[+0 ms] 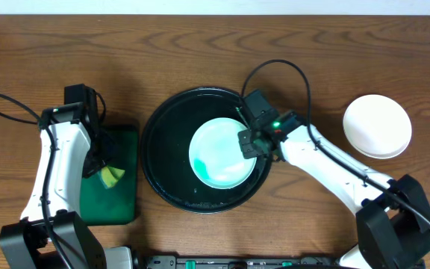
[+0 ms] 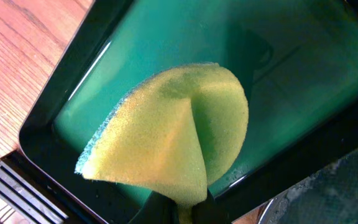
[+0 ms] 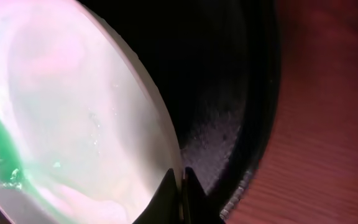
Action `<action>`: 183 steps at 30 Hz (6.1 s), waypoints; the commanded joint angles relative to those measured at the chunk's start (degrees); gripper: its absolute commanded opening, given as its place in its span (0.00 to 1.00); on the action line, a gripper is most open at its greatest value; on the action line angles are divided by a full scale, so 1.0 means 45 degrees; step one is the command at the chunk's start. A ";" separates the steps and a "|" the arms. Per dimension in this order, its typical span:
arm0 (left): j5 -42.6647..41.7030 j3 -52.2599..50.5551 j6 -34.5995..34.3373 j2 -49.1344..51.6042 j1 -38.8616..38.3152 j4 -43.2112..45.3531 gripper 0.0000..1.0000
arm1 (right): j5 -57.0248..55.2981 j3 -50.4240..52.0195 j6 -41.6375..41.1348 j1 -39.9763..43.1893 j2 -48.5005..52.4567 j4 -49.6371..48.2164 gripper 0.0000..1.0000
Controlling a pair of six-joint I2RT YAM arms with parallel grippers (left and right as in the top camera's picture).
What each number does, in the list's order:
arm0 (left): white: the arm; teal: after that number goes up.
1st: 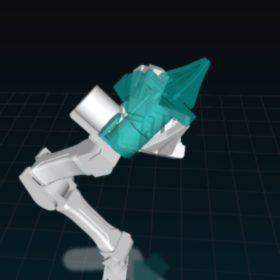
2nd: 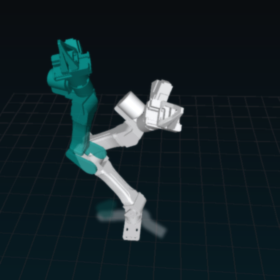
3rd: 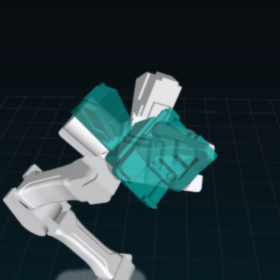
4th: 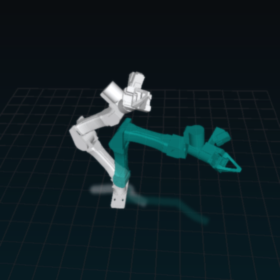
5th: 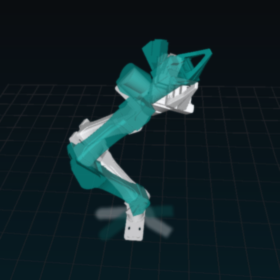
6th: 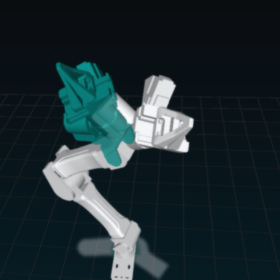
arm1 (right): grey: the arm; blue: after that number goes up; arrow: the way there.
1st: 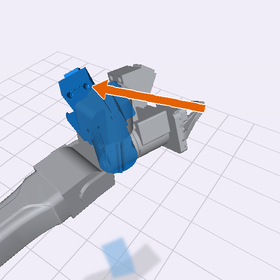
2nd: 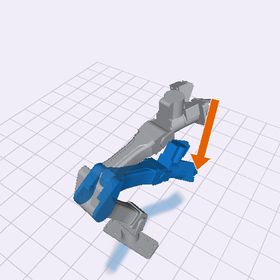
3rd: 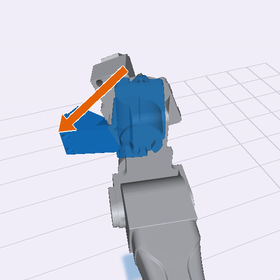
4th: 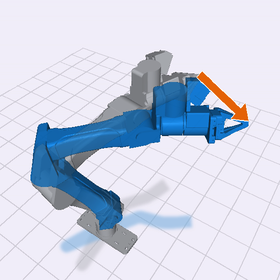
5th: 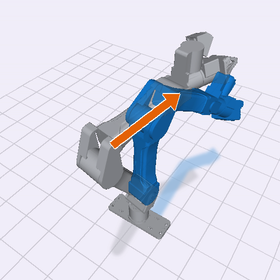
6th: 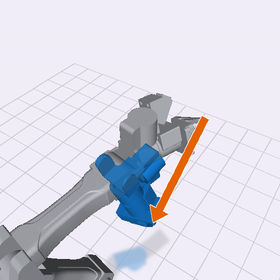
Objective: Clean dirty plates on tray and stack at the side
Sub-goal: 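Withdraw the sponge with the left gripper to the green tray, then lift the pale green plate upright with the right gripper, then carry the pale green plate right and lower it onto the stack, then open the right gripper, release the plate, and raise both grippers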
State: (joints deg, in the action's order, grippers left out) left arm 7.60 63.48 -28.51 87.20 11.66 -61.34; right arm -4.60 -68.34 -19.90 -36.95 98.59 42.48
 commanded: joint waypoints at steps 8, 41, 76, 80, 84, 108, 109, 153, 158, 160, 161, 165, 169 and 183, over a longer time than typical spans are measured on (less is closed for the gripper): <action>-0.0034 0.0257 0.0068 -0.0160 0.0933 0.0063 0.07 | -0.4318 -0.2089 0.0962 -0.1836 -0.0340 0.1588 0.01; -0.1933 -0.0068 0.1321 0.3453 0.0991 0.1103 0.79 | -1.2381 -0.4250 0.3827 -0.4614 -0.0340 0.2977 0.01; -0.1928 -0.0068 0.1175 0.3453 0.0991 0.1127 0.81 | -1.6660 -0.4245 0.7295 -0.6980 -0.0335 0.2118 0.01; -0.1928 -0.0068 0.1180 0.3453 0.0991 0.1122 0.81 | -1.6631 -0.4245 0.7295 -0.6980 -0.0335 0.2118 0.01; -0.1933 -0.0068 0.1180 0.3453 0.0991 0.1122 0.81 | -1.6636 -0.4245 0.7295 -0.6985 -0.0335 0.2118 0.01; -0.1933 -0.0068 0.1180 0.3453 0.0991 0.1122 0.82 | -0.7140 -0.4245 -0.1598 -0.4148 -0.0335 0.1545 0.01; -0.1933 -0.0068 0.1180 0.3453 0.0991 0.1127 0.82 | -0.6795 -0.4245 -0.1758 -0.3687 -0.0340 0.1695 0.01; -0.1933 -0.0068 0.1175 0.3453 0.0986 0.1379 0.82 | -0.0189 -0.3701 -0.4527 1.4455 0.0792 0.4911 0.01; -0.1933 -0.0068 0.1175 0.3453 0.0986 0.1379 0.82 | -0.0539 -0.3691 -0.4614 1.4464 0.1671 0.4988 0.01; -0.1933 -0.0068 0.1175 0.3453 0.0986 0.1384 0.82 | -0.0539 -0.3691 -0.4614 1.4464 0.2059 0.4974 0.01; -0.1933 -0.0068 0.1175 0.3453 0.0986 0.1389 0.82 | -0.0544 -0.3691 -0.4614 1.4464 0.2205 0.4964 0.01; -0.1933 -0.0068 0.1175 0.3453 0.0986 0.1428 0.82 | -0.0248 -0.3691 -0.4430 1.4440 0.2866 0.4765 0.01; -0.1933 -0.0068 0.1175 0.3453 0.0986 0.1443 0.82 | 0.0287 -0.3691 -0.4221 1.4348 0.3317 0.4517 0.01; -0.1933 -0.0068 0.1175 0.3453 0.0986 0.1515 0.82 | 0.0369 -0.3691 -0.4129 1.3206 0.3502 0.3589 0.97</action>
State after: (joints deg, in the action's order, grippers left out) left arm -1.19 63.44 -22.68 102.24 15.77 -54.89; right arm -2.90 -85.14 -38.59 23.73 113.99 58.87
